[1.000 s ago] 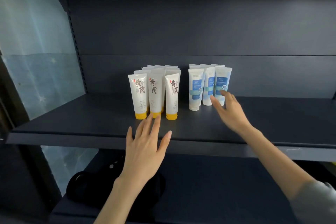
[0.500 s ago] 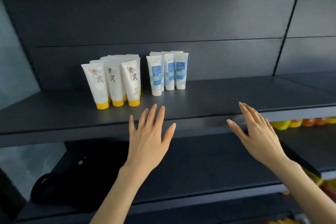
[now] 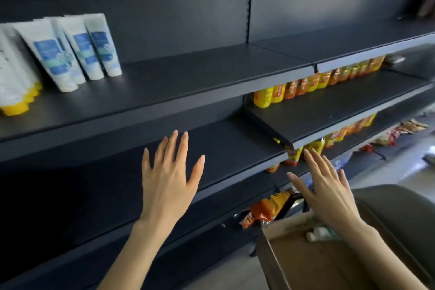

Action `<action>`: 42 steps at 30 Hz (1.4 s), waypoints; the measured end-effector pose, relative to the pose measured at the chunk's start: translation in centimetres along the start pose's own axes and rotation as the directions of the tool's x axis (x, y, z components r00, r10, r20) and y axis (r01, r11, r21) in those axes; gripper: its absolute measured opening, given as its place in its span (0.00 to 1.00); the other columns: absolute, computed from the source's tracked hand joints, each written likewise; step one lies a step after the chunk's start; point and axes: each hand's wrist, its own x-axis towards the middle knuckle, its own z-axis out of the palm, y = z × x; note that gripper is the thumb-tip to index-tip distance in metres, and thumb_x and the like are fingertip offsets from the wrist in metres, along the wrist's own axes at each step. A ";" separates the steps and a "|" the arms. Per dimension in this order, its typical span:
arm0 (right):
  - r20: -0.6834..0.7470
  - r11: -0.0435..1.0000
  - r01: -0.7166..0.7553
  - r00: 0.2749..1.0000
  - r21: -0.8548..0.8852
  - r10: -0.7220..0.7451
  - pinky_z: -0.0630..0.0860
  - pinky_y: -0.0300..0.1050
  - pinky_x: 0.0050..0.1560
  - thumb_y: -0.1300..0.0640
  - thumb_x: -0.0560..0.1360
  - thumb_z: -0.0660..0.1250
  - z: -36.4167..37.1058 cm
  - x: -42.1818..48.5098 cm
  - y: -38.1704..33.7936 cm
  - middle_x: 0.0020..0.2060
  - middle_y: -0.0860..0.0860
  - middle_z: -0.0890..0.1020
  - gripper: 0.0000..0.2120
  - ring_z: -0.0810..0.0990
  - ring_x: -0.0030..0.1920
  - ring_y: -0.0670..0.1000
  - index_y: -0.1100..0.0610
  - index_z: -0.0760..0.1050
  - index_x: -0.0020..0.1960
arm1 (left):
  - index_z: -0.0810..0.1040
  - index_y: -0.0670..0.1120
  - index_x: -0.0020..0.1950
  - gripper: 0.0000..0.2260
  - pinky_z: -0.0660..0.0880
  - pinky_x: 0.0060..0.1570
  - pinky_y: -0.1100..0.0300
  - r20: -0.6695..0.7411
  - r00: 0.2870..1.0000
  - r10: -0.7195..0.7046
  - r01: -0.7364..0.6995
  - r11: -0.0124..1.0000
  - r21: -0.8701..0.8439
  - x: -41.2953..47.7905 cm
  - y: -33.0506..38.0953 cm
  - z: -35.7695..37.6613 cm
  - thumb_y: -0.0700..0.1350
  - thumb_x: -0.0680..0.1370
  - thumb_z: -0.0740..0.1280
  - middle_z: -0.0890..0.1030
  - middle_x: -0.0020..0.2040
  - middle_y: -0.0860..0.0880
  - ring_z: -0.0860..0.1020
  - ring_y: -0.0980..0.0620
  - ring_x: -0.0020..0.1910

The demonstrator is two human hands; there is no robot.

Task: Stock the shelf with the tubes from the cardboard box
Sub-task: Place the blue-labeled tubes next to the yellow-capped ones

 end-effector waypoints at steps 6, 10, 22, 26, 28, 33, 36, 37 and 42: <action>0.093 0.985 -0.169 0.981 -0.024 0.170 0.46 0.58 0.74 0.30 0.70 0.43 1.3 -3.3 7.5 0.78 0.47 0.48 0.41 0.44 0.77 0.50 0.48 0.43 0.78 | 0.65 0.43 0.74 0.31 0.62 0.67 0.38 0.160 0.983 0.092 -0.088 0.996 -0.035 -0.6 5.3 5.0 0.61 0.78 0.47 0.68 0.72 0.42 0.69 0.42 0.70; 0.151 0.950 -0.313 0.939 0.000 0.309 0.47 0.59 0.74 0.32 0.71 0.44 2.7 -5.3 11.0 0.78 0.48 0.49 0.40 0.46 0.77 0.51 0.50 0.47 0.78 | 0.63 0.44 0.75 0.33 0.62 0.67 0.38 0.270 0.948 0.169 -0.161 0.986 -0.051 0.1 7.9 9.0 0.62 0.77 0.45 0.67 0.73 0.42 0.68 0.43 0.70; 0.231 0.704 -0.709 0.691 0.030 0.685 0.50 0.58 0.75 0.33 0.74 0.48 9.3 -7.6 17.0 0.78 0.50 0.51 0.38 0.50 0.77 0.52 0.51 0.45 0.78 | 0.45 0.51 0.78 0.36 0.46 0.74 0.47 0.527 0.723 0.447 -0.394 0.893 -0.217 3.3 15.9 21.8 0.66 0.73 0.34 0.50 0.79 0.49 0.51 0.51 0.77; 0.260 0.608 -0.790 0.605 0.078 0.752 0.51 0.58 0.75 0.35 0.77 0.50 12.2 -7.2 17.2 0.78 0.50 0.50 0.36 0.51 0.77 0.52 0.52 0.45 0.78 | 0.44 0.51 0.78 0.31 0.46 0.74 0.48 0.581 0.620 0.528 -0.460 0.844 -0.276 4.1 17.3 25.6 0.64 0.78 0.41 0.49 0.79 0.50 0.50 0.51 0.77; 0.272 0.566 -0.818 0.569 0.097 0.776 0.52 0.57 0.75 0.36 0.77 0.50 13.7 -7.0 17.2 0.78 0.51 0.50 0.36 0.51 0.77 0.52 0.52 0.45 0.78 | 0.44 0.51 0.78 0.30 0.45 0.74 0.48 0.606 0.573 0.552 -0.480 0.825 -0.299 4.2 17.7 27.5 0.63 0.79 0.43 0.48 0.79 0.50 0.49 0.51 0.77; 0.312 0.480 -0.868 0.495 0.129 0.811 0.55 0.56 0.74 0.37 0.77 0.52 17.3 -6.6 17.6 0.77 0.52 0.52 0.36 0.53 0.77 0.52 0.53 0.45 0.78 | 0.43 0.52 0.78 0.30 0.45 0.74 0.48 0.650 0.489 0.582 -0.507 0.796 -0.332 4.1 18.7 31.4 0.63 0.78 0.42 0.48 0.79 0.51 0.48 0.52 0.77; 0.336 0.413 -0.894 0.447 0.171 0.829 0.58 0.56 0.73 0.37 0.77 0.52 19.4 -6.2 18.4 0.77 0.52 0.52 0.36 0.55 0.76 0.53 0.54 0.45 0.78 | 0.43 0.52 0.78 0.33 0.45 0.74 0.49 0.666 0.451 0.594 -0.519 0.782 -0.346 4.0 19.5 33.5 0.64 0.76 0.39 0.48 0.79 0.51 0.49 0.52 0.77; 0.339 0.385 -0.902 0.431 0.197 0.837 0.59 0.55 0.73 0.37 0.77 0.52 20.1 -6.0 18.8 0.77 0.52 0.53 0.36 0.55 0.76 0.53 0.54 0.46 0.78 | 0.43 0.52 0.78 0.33 0.45 0.74 0.49 0.669 0.440 0.599 -0.522 0.777 -0.352 4.0 19.8 34.2 0.64 0.76 0.38 0.48 0.79 0.51 0.49 0.53 0.77; 0.363 0.204 -0.911 0.338 0.360 0.869 0.61 0.52 0.70 0.39 0.77 0.56 24.4 -4.5 21.5 0.76 0.54 0.57 0.36 0.58 0.75 0.53 0.56 0.50 0.77 | 0.42 0.52 0.78 0.33 0.44 0.74 0.52 0.674 0.391 0.627 -0.536 0.751 -0.387 3.7 21.5 37.8 0.64 0.75 0.38 0.48 0.79 0.51 0.49 0.53 0.77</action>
